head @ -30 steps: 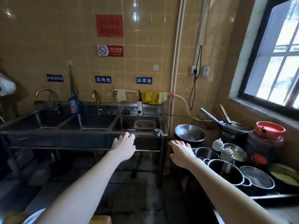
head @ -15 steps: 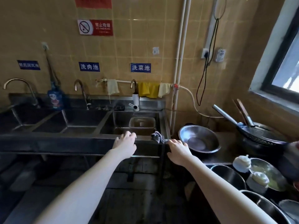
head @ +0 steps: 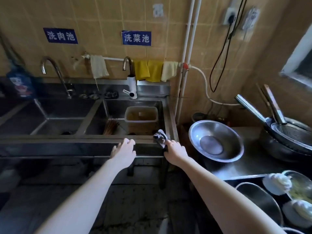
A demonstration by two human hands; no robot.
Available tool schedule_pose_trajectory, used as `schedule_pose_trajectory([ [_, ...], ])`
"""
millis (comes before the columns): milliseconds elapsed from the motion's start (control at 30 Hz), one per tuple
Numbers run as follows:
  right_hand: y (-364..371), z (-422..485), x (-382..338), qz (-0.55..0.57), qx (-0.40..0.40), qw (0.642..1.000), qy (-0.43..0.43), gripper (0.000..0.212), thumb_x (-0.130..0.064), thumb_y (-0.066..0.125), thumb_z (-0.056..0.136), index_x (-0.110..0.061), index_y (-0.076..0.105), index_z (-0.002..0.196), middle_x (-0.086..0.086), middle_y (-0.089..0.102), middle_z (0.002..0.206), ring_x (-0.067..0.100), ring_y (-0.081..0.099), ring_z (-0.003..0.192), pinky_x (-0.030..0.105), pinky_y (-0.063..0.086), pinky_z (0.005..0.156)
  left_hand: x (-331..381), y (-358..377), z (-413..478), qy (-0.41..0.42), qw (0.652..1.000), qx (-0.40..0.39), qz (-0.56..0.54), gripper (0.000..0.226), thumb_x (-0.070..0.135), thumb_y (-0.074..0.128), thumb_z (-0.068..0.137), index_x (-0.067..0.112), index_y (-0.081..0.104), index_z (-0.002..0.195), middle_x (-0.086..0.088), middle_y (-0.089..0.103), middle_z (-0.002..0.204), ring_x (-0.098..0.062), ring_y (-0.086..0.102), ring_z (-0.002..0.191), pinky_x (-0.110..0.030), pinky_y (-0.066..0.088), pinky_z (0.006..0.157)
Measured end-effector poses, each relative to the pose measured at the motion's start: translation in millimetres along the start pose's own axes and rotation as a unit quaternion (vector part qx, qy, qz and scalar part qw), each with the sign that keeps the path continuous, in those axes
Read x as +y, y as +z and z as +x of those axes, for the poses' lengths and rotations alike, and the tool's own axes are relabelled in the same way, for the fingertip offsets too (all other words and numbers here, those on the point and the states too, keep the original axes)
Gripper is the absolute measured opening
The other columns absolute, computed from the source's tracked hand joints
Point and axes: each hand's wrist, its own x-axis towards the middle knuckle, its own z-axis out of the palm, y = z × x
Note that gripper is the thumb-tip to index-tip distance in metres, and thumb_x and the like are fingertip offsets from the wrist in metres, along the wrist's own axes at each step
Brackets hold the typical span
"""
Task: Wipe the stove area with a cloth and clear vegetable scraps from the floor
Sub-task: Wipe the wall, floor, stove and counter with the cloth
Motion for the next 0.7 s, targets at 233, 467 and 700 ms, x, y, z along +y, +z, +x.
schedule_pose_trajectory([
  [233, 34, 86, -13, 0.070, 0.065, 0.995, -0.004, 0.034, -0.009, 0.052, 0.089, -0.018, 0.061, 0.120, 0.007, 0.059, 0.122, 0.029, 0.056, 0.108, 0.038, 0.049, 0.090, -43, 26, 89, 0.018, 0.999, -0.021, 0.022, 0.033, 0.026, 0.044, 0.096, 0.019, 0.043, 0.128, -0.006, 0.043, 0.134, -0.027, 0.048, 0.117, -0.043, 0.037, 0.100],
  [467, 65, 162, -13, 0.001, -0.039, 0.991, 0.130, 0.060, -0.029, 0.058, 0.091, -0.021, 0.029, 0.143, 0.010, 0.034, 0.140, 0.031, 0.037, 0.128, 0.051, 0.037, 0.102, -59, 42, 184, 0.056, 0.997, -0.045, 0.016, 0.035, 0.026, 0.045, 0.097, 0.021, 0.044, 0.131, -0.004, 0.041, 0.141, -0.025, 0.045, 0.125, -0.046, 0.032, 0.110],
  [700, 85, 183, 1, -0.037, -0.074, 0.980, 0.179, 0.071, -0.009, 0.054, 0.090, -0.023, 0.017, 0.149, 0.014, 0.030, 0.146, 0.035, 0.038, 0.128, 0.048, 0.044, 0.098, -68, 52, 235, 0.105, 0.991, -0.080, 0.009, 0.030, 0.026, 0.043, 0.097, 0.021, 0.047, 0.126, -0.004, 0.042, 0.138, -0.025, 0.046, 0.122, -0.043, 0.034, 0.107],
])
